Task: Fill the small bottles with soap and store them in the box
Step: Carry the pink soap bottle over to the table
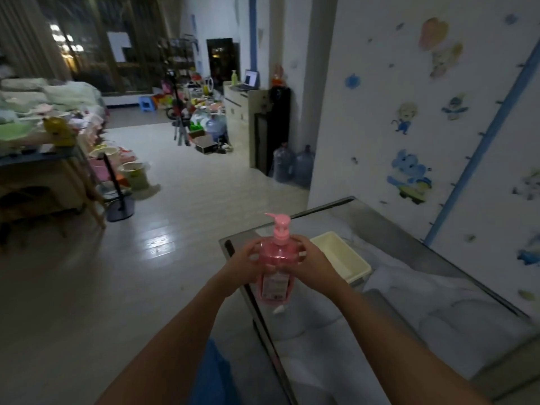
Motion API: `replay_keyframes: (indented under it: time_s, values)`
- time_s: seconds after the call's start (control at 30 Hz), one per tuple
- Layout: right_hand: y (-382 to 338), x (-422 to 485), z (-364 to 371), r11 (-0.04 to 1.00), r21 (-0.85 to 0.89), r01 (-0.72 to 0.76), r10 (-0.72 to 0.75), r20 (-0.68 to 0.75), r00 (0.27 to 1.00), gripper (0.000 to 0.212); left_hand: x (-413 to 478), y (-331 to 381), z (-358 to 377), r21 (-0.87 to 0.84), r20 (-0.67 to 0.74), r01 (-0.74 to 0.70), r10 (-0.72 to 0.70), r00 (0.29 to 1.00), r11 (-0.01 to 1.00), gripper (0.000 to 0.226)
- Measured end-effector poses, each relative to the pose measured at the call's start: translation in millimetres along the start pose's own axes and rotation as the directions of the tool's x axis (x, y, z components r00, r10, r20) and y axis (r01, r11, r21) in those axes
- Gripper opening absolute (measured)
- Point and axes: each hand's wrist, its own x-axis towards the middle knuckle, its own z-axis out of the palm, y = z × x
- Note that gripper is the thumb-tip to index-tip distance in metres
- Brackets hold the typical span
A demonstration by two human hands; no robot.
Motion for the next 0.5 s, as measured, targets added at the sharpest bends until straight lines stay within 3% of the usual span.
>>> replay_keyframes:
  time_s: [0.17, 0.3, 0.5]
  values:
    - [47.0, 6.5, -32.7, 0.993, -0.031, -0.118, 0.114, -0.109, 0.988, 0.061, 57.7, -5.9, 35.1, 0.186, 0.169, -0.114, 0.083, 0.982, 0.976, 0.069]
    - [75.5, -2.6, -46.4, 0.976, -0.035, -0.215, 0.208, -0.147, 0.967, 0.066, 89.1, -19.8, 70.0, 0.226, 0.321, -0.170, 0.092, 0.943, 0.959, 0.075]
    - [115.4, -30.9, -43.6, 0.943, 0.039, -0.332, 0.330, -0.249, 0.910, 0.064, 112.0, -51.7, 120.4, 0.272, 0.472, -0.181, 0.033, 0.881, 0.945, 0.047]
